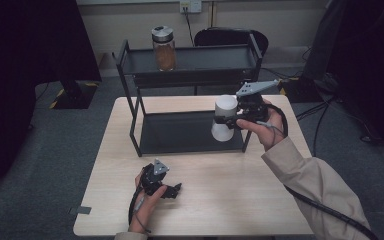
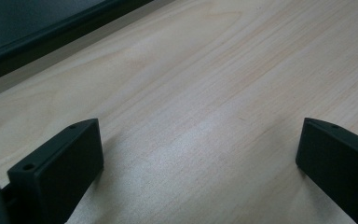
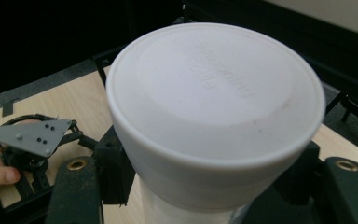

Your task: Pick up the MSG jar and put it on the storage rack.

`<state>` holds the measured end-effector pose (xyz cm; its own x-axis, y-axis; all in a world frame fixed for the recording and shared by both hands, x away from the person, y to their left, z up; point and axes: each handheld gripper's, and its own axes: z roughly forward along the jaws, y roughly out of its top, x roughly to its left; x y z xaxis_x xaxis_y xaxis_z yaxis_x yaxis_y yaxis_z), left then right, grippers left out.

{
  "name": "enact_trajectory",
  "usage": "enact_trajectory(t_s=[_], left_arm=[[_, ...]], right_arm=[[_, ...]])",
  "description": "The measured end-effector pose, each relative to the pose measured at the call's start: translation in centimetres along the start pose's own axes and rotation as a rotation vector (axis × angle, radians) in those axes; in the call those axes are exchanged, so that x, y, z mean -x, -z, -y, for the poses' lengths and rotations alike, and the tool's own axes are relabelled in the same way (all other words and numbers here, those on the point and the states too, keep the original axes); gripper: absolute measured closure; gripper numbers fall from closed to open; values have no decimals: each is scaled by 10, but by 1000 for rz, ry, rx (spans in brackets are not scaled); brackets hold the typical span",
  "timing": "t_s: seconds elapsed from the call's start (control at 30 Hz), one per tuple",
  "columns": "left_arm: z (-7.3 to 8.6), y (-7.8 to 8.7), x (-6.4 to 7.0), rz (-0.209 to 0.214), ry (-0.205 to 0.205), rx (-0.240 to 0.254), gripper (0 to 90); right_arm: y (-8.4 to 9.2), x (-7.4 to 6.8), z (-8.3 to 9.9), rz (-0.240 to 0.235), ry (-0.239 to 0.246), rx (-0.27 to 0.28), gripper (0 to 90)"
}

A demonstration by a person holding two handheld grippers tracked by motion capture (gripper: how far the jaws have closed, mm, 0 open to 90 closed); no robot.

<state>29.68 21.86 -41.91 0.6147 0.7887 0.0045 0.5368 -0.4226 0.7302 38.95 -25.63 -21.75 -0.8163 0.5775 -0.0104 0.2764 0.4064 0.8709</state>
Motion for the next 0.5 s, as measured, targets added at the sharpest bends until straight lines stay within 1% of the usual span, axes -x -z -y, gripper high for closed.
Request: enact_trajectory(t_s=[0.27,0.5], left_arm=[[0,0,0,0,0,0,0],[0,0,0,0,0,0,0]], right_arm=[[7,2,-28,17,14,10,347],[7,-1,-51,28,22,13,347]])
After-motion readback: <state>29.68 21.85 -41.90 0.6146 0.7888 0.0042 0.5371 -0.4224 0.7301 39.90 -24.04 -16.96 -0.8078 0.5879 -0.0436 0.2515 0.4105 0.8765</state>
